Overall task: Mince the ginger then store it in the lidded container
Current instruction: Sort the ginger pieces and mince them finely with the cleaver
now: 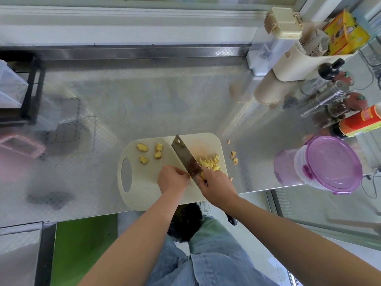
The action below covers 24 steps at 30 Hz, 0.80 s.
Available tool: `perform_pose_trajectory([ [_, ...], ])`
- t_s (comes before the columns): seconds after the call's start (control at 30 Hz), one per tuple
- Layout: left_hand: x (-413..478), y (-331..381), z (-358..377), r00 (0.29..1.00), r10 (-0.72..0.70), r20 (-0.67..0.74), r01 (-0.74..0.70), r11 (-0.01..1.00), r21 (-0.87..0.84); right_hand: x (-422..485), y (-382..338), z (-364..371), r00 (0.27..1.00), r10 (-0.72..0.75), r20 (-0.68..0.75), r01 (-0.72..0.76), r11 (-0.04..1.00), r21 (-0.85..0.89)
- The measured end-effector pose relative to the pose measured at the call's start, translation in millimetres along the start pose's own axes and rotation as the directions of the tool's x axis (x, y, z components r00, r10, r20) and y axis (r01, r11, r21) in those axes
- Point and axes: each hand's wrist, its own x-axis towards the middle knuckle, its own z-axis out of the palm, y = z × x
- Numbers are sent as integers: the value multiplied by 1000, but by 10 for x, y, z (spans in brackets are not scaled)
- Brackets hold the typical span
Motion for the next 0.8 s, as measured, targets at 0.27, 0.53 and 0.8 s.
perform_pose_trajectory([
  [0.27, 15, -6, 14, 1000, 7, 0, -7, 1000, 19, 31, -80, 67, 1000, 30, -7, -30, 999, -18],
  [0.53, 46, -96, 11, 998, 62, 30, -61, 998, -28, 58, -31, -68, 993, 75, -87, -60, 985, 161],
  [0.8, 46, -287, -156, 980, 195, -48, -196, 981, -4, -45, -143, 86, 1000, 21, -14, -17, 978, 206],
])
